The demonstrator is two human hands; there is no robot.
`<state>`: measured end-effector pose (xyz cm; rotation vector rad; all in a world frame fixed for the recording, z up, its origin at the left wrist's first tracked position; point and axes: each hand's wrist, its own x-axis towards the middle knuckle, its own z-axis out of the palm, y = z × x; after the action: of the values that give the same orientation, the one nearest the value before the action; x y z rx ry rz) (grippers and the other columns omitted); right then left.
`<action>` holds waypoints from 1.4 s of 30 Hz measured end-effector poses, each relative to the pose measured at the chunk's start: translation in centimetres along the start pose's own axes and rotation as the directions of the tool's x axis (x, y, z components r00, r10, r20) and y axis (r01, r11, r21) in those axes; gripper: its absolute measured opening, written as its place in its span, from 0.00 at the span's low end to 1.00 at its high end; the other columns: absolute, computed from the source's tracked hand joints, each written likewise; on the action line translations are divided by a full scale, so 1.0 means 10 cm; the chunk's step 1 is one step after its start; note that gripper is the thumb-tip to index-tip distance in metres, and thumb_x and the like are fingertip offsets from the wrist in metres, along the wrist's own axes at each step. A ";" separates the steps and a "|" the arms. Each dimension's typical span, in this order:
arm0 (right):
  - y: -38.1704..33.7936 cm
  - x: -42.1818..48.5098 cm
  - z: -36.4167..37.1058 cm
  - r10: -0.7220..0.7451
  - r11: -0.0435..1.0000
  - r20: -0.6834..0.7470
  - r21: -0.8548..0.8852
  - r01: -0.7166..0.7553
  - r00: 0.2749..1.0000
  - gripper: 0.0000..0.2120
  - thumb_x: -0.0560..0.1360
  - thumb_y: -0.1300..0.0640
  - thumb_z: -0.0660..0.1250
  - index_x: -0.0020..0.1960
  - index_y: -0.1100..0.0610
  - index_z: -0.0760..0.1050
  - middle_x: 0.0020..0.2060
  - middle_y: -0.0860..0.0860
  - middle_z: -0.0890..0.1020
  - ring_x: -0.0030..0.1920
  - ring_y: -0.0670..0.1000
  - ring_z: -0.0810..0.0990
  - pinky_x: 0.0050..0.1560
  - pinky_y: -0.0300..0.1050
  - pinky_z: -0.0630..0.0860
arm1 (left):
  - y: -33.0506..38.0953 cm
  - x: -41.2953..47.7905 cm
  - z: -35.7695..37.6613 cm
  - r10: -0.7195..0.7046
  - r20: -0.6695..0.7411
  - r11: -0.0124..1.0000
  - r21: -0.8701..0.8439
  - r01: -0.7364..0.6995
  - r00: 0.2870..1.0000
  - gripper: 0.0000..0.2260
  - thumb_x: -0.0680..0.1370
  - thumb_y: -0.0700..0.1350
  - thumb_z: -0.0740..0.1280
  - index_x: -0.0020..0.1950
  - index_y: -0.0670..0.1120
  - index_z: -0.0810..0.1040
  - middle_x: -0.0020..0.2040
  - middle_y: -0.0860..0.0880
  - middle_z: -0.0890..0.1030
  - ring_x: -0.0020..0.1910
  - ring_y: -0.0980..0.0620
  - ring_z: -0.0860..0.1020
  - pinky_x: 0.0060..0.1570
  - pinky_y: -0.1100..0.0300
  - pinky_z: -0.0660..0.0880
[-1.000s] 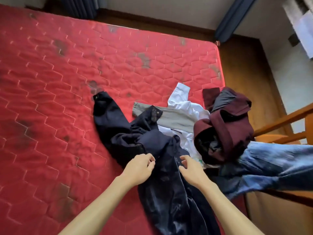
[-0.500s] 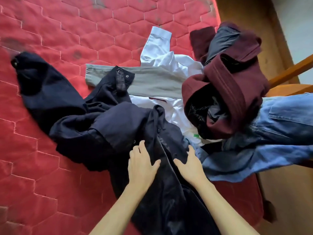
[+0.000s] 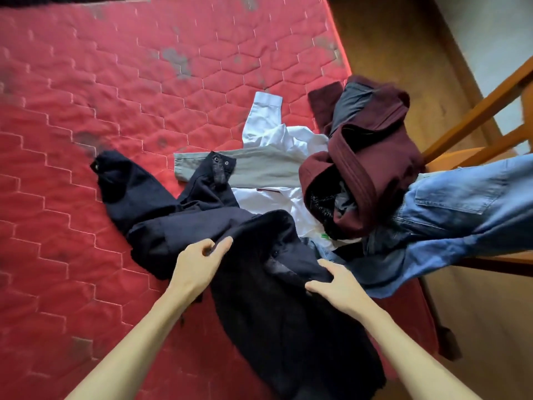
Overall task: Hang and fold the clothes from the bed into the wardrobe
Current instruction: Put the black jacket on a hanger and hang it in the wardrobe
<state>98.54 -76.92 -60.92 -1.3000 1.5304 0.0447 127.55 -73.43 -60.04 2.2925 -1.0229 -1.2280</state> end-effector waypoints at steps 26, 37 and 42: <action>-3.11 -2.08 -2.46 -0.676 0.657 -0.545 -0.143 0.740 0.495 0.16 0.67 0.58 0.80 0.47 0.51 0.75 0.42 0.46 0.83 0.43 0.45 0.83 0.41 0.42 0.80 | 2.61 -2.09 -4.12 0.241 -0.142 0.864 -0.419 -0.279 0.960 0.14 0.72 0.46 0.75 0.51 0.37 0.85 0.50 0.37 0.85 0.41 0.42 0.84 0.56 0.45 0.78; -3.99 -2.87 -2.99 -0.933 0.132 -0.317 -0.741 0.658 -0.170 0.28 0.68 0.65 0.78 0.65 0.52 0.76 0.74 0.53 0.67 0.60 0.51 0.78 0.57 0.44 0.76 | 2.58 -2.48 -4.89 0.434 -0.416 0.843 -0.125 -0.523 0.799 0.28 0.55 0.58 0.82 0.50 0.52 0.80 0.47 0.44 0.86 0.47 0.46 0.83 0.54 0.50 0.78; -4.38 -3.01 -3.11 -0.987 0.091 -0.157 -0.755 0.649 -0.044 0.25 0.74 0.56 0.72 0.70 0.44 0.72 0.57 0.52 0.83 0.54 0.56 0.83 0.56 0.49 0.77 | 2.50 -2.42 -4.89 0.690 -0.571 0.598 0.105 -0.795 0.444 0.20 0.69 0.29 0.76 0.36 0.56 0.82 0.44 0.53 0.85 0.50 0.49 0.83 0.60 0.56 0.75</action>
<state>104.16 -93.03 -1.74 -2.8054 0.8090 -1.1455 148.18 -74.29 -3.68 1.5270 -1.3714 -0.2084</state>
